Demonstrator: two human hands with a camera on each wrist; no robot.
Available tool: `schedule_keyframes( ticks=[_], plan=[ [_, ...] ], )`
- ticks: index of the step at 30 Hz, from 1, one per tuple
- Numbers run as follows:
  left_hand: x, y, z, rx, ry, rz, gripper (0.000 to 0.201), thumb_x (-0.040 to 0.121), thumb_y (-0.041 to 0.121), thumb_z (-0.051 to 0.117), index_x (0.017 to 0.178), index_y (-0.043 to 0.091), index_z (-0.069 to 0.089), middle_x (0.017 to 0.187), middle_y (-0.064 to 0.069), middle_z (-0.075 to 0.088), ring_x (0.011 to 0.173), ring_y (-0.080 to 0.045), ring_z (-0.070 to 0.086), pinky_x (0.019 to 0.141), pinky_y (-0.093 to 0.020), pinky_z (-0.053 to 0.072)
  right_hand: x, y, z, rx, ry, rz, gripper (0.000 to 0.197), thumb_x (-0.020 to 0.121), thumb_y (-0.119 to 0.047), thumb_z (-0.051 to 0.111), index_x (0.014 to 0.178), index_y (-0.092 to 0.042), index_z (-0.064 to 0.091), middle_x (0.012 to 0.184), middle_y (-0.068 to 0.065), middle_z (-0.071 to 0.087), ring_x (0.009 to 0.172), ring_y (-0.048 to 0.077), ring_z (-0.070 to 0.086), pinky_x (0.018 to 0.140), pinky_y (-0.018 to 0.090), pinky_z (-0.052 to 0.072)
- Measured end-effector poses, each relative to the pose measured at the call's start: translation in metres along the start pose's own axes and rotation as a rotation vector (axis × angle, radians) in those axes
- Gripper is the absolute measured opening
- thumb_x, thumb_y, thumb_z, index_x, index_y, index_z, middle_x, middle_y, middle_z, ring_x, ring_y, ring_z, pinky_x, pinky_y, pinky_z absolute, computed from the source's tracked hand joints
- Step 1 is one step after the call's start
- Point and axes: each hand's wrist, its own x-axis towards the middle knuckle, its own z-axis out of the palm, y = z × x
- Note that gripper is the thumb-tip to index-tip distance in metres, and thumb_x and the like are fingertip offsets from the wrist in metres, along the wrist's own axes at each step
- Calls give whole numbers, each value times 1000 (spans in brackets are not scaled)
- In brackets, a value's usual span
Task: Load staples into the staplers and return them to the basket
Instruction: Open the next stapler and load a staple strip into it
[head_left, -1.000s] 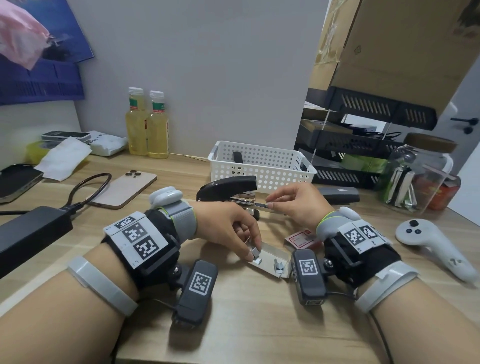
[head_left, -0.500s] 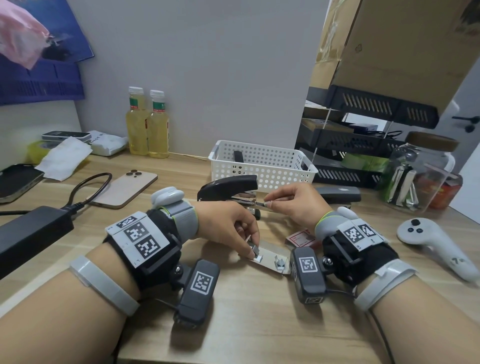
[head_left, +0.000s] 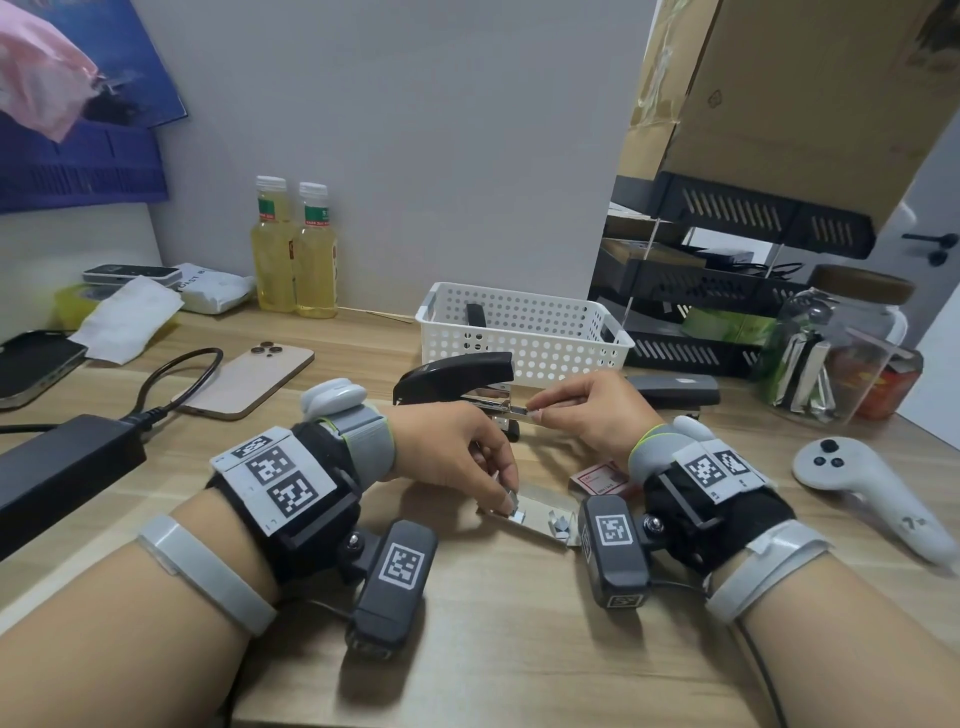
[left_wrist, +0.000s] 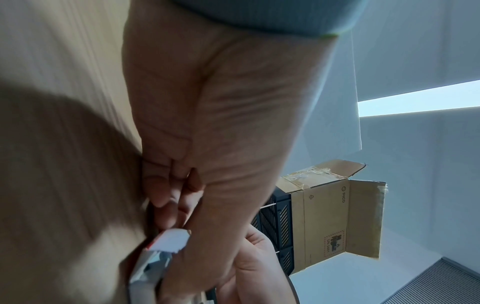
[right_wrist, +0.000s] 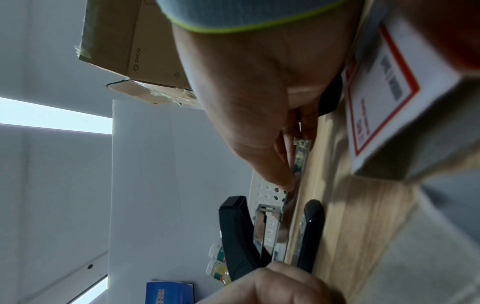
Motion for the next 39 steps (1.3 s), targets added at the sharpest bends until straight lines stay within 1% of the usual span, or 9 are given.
schedule_keyframes(
  ticks=[3, 7, 10, 16, 22, 29, 33, 37, 39],
  plan=[
    [0, 1, 0, 12, -16, -5, 23, 74, 37, 84, 92, 25, 76, 65, 14, 58, 59, -1, 50, 64, -19, 40, -2, -1, -2, -15, 11, -4, 6, 81, -23, 80, 86, -23, 82, 83, 1, 80, 76, 23, 72, 79, 43, 58],
    [1, 0, 0, 16, -26, -6, 24, 73, 37, 85, 93, 27, 75, 66, 12, 55, 60, -3, 48, 67, -22, 41, -8, -8, -7, 26, 68, -138, 14, 93, -17, 67, 94, -22, 80, 89, -2, 79, 75, 1, 68, 65, 15, 49],
    [0, -1, 0, -18, -38, -15, 29, 70, 37, 88, 95, 30, 75, 68, 14, 56, 64, -4, 50, 70, -26, 43, -10, -11, -7, 25, 20, -135, 17, 97, -18, 60, 99, -21, 77, 89, -7, 80, 69, -11, 63, 63, 12, 42],
    [2, -2, 0, -9, -35, -13, 30, 69, 37, 88, 95, 31, 75, 71, 9, 56, 66, -7, 51, 71, -28, 44, -14, -12, -11, -18, 38, -61, 20, 98, -17, 57, 101, -15, 76, 93, -1, 80, 40, -12, 51, 41, 5, 36],
    [3, 0, 1, 75, 20, 3, 24, 70, 40, 86, 91, 31, 77, 70, 11, 60, 62, -4, 51, 68, -25, 45, -20, -18, -11, 55, 124, -145, 20, 98, -17, 57, 97, -17, 77, 89, -1, 80, 48, -9, 53, 51, 12, 40],
    [1, -9, -3, -123, 83, 56, 22, 70, 40, 84, 90, 32, 78, 75, 0, 57, 70, -11, 52, 73, -31, 42, -29, -26, -11, 190, 115, -212, 20, 100, -10, 56, 100, -4, 75, 89, 13, 77, 45, -5, 54, 44, 9, 36],
    [1, -13, -4, -287, 92, 80, 22, 73, 32, 85, 92, 25, 78, 78, -2, 69, 73, -12, 61, 79, -32, 52, -30, -24, -11, 208, 46, -239, 18, 98, -8, 58, 98, -5, 76, 80, 9, 75, 65, 1, 63, 53, 9, 42],
    [3, -18, -6, -458, 138, 134, 28, 71, 28, 85, 96, 17, 78, 100, -13, 77, 88, -18, 68, 94, -36, 54, -30, -23, -13, 270, -110, -279, 15, 96, -3, 61, 99, 4, 73, 77, 6, 72, 67, 9, 62, 66, 14, 48],
    [3, -20, -7, -618, 146, 146, 30, 71, 18, 84, 99, 9, 75, 99, -15, 75, 88, -20, 68, 87, -32, 56, -32, -24, -14, 251, -217, -307, 12, 94, -1, 63, 99, 3, 74, 81, 9, 72, 68, 12, 60, 69, 22, 50]
  ],
)
